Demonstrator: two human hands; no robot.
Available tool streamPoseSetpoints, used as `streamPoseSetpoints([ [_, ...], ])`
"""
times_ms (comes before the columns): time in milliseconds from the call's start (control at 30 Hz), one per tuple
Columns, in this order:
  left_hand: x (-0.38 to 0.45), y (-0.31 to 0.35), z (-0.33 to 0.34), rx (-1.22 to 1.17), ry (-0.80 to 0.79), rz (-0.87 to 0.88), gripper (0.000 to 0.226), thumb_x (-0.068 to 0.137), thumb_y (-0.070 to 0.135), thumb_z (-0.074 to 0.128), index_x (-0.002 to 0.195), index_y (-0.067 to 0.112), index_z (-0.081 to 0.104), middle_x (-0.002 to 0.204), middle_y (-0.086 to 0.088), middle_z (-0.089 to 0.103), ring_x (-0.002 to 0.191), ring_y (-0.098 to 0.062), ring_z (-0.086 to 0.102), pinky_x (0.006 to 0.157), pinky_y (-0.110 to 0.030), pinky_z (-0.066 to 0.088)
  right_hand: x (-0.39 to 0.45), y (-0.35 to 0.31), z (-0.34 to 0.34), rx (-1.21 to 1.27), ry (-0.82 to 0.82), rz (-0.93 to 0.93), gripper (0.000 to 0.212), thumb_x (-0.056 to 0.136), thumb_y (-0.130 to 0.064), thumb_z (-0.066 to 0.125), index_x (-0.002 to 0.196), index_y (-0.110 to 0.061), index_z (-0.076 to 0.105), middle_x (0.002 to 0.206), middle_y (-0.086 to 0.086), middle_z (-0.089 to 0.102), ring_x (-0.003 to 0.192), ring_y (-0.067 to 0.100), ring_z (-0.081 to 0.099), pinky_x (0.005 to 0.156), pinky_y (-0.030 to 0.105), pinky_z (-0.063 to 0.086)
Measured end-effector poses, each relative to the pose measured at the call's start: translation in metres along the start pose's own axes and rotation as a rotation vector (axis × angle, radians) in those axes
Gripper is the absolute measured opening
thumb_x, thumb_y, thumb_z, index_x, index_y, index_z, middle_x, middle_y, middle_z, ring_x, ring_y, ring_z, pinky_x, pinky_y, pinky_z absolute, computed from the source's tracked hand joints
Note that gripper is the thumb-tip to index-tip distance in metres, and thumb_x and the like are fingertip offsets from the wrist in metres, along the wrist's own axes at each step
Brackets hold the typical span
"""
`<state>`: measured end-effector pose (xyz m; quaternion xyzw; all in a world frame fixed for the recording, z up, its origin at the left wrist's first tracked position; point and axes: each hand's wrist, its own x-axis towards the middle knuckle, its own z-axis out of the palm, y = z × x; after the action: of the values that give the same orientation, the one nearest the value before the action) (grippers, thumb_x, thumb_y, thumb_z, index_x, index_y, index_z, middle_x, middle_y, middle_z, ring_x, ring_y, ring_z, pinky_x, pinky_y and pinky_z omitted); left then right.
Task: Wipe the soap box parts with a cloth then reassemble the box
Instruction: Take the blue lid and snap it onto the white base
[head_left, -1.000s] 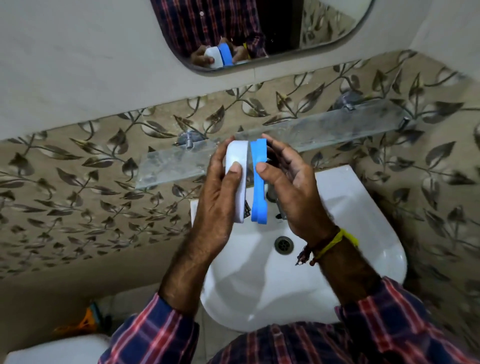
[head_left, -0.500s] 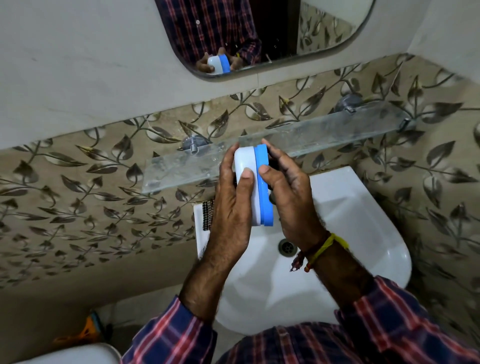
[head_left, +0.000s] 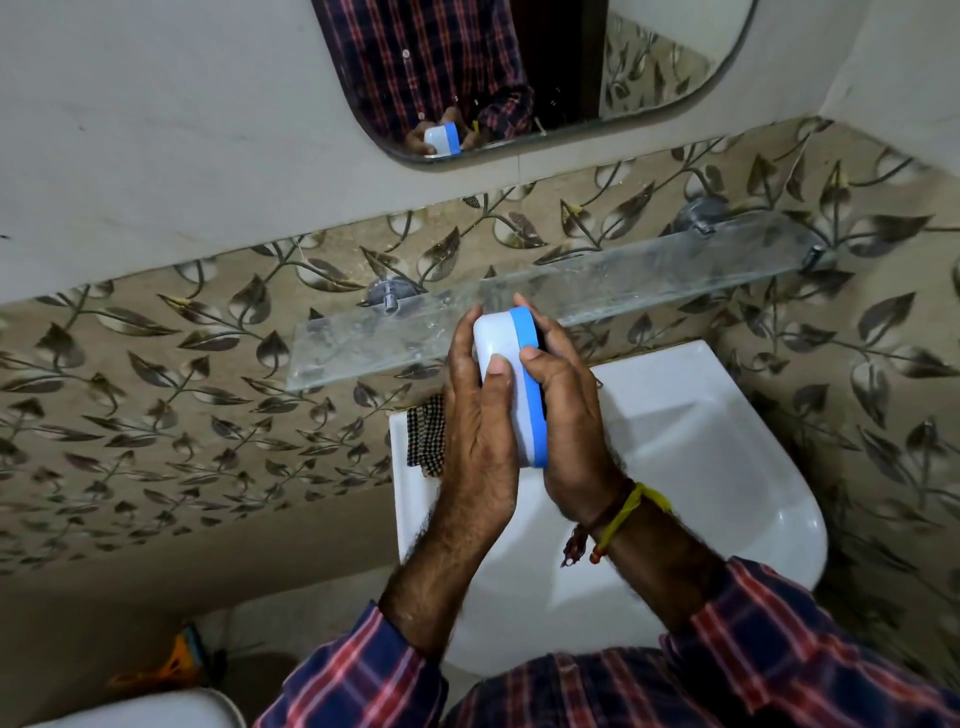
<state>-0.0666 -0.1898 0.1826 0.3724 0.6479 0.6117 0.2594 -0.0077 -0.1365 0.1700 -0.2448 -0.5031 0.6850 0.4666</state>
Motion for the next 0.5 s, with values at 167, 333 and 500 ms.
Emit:
streamPoseSetpoints([
  [167,0.000,-0.006,-0.001,0.025,-0.007,0.023,0.059,0.096,0.046,0.034,0.153,0.032,0.030,0.154,-0.006,0.041,0.137,-0.030,0.046,0.109,-0.058,0.041,-0.003,0.004,0.003,0.068,0.004,0.023,0.048,0.086,-0.029,0.045,0.134,-0.025,0.051,0.125,0.003,0.064,0.105,0.011,0.066,0.081,0.024,0.056],
  [333,0.012,-0.010,-0.023,0.185,-0.167,0.037,0.060,0.092,0.064,0.036,0.150,0.051,0.027,0.156,0.012,0.039,0.142,-0.015,0.041,0.114,-0.050,0.038,-0.002,0.007,-0.002,0.047,-0.010,0.062,0.047,0.092,-0.031,0.059,0.135,-0.016,0.048,0.118,0.001,0.065,0.107,0.012,0.064,0.093,0.032,0.055],
  [500,0.020,-0.006,-0.051,0.314,-0.320,0.119,0.063,0.090,0.066,0.047,0.149,0.056,0.028,0.139,0.011,0.052,0.131,-0.011,0.050,0.109,-0.046,0.044,0.011,-0.001,-0.036,-0.027,-0.069,0.105,0.053,0.077,-0.030,0.078,0.122,-0.010,0.058,0.111,0.008,0.070,0.103,0.018,0.066,0.099,0.042,0.052],
])
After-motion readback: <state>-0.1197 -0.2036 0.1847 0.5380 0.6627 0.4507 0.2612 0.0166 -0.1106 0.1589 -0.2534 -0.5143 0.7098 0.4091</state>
